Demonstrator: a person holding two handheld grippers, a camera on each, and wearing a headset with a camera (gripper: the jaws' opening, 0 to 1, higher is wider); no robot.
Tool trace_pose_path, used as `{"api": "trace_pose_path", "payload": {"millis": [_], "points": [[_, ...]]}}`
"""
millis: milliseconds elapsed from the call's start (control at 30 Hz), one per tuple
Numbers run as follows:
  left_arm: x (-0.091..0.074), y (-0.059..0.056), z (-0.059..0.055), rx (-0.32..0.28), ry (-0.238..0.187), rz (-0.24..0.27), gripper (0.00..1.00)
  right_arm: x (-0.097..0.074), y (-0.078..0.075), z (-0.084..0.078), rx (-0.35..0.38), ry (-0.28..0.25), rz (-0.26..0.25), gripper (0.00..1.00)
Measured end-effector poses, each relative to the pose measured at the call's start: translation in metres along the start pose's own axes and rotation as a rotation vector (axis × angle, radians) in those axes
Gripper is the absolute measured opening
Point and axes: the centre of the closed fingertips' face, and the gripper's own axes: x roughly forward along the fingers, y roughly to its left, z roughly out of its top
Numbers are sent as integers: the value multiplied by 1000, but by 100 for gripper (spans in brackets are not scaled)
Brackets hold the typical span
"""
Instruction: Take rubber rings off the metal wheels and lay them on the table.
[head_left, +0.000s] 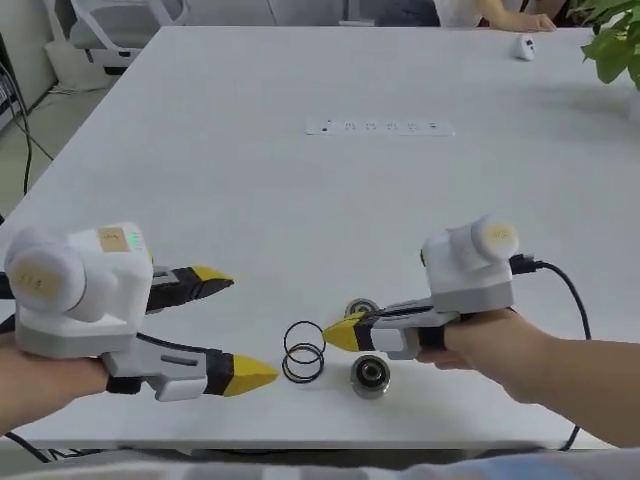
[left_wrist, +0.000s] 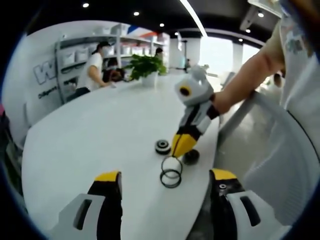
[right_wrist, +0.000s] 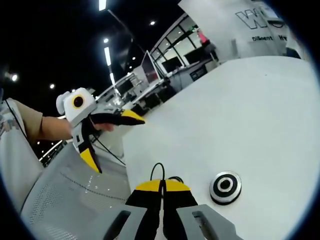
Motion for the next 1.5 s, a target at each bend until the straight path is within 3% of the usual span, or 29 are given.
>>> {"api": "trace_pose_path", "payload": {"millis": [733, 1500], "points": [[-3, -1, -8, -7, 14, 6, 72, 14, -7, -19, 7, 81, -28, 0], [-4, -3, -13, -13, 24, 10, 71, 16, -12, -21, 0, 76, -53, 0]]}}
